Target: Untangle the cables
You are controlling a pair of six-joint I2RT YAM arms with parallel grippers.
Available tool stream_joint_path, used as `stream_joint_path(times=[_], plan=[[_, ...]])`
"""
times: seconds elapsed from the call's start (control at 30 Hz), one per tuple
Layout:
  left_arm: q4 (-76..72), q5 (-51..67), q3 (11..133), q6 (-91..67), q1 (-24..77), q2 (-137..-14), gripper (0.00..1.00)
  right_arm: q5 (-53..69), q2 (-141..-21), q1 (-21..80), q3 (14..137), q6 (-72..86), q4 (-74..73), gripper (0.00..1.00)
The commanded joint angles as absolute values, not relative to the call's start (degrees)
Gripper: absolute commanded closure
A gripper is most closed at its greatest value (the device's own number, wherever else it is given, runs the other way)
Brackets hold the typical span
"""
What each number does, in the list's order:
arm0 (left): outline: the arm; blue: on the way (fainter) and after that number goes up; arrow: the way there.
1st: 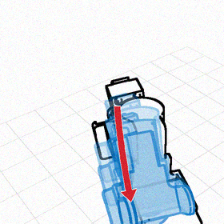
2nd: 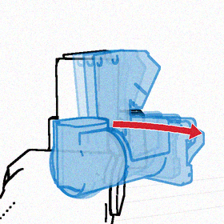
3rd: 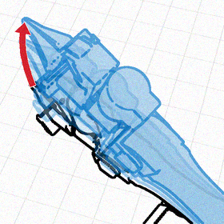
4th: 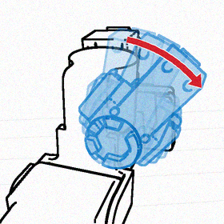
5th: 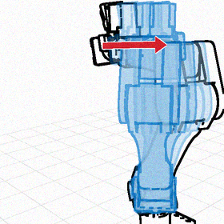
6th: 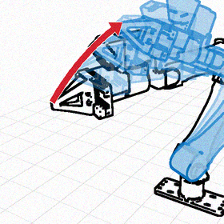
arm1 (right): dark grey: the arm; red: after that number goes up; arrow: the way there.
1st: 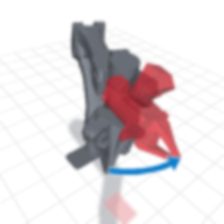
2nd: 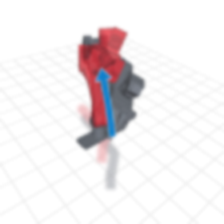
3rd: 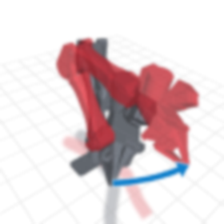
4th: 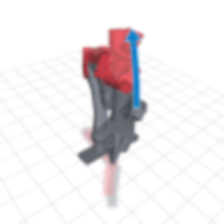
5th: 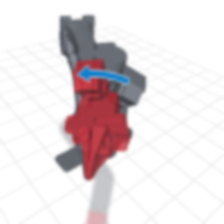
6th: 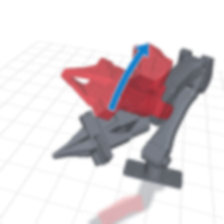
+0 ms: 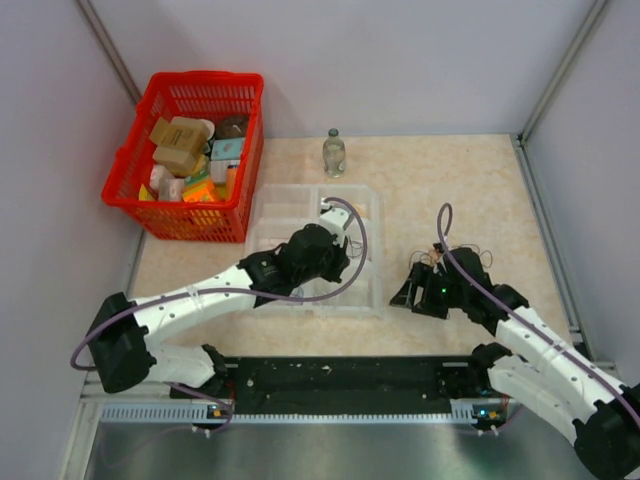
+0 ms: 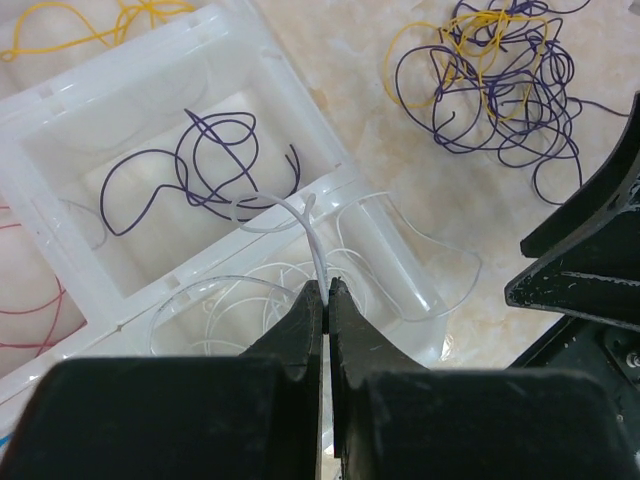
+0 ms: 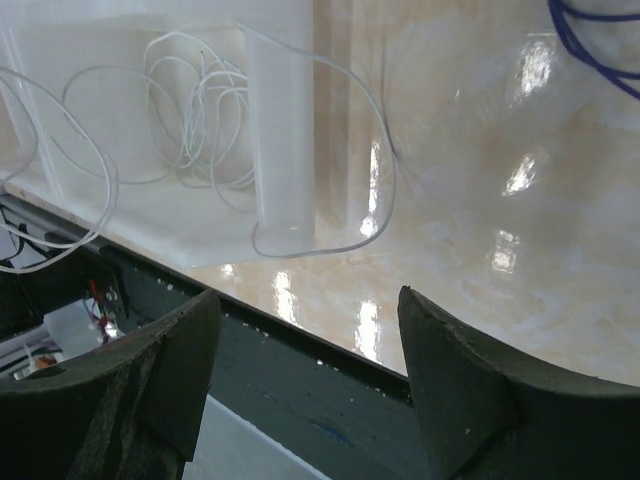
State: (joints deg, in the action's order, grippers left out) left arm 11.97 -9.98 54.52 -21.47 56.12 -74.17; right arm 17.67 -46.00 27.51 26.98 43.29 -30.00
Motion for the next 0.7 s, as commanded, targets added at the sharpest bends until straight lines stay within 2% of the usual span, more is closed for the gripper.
stream_joint_path(times=[0.0, 0.13, 0.23, 0.43, 0.67], plan=[[7.8, -7.9, 52.1, -25.3, 56.3, -72.8, 1.00, 10.5, -43.2, 28.8, 31.0, 42.2, -31.1, 0.29], [0.5, -5.7, 42.9, -27.9, 56.4, -69.5, 1.00, 11.5, -46.4, 28.9, 32.8, 40.6, -31.9, 0.29], [0.5, -2.9, 41.6, -29.2, 56.3, -71.1, 1.00, 11.7, -48.2, 29.4, 32.6, 40.5, -30.6, 0.29], [2.6, -1.7, 42.9, -29.5, 56.3, -77.8, 1.00, 11.1, -50.1, 29.5, 33.2, 40.8, -29.9, 0.29], [12.6, -7.6, 52.0, -29.9, 56.3, -87.5, 1.00, 11.1, -48.7, 29.6, 29.7, 44.7, -28.7, 0.30]])
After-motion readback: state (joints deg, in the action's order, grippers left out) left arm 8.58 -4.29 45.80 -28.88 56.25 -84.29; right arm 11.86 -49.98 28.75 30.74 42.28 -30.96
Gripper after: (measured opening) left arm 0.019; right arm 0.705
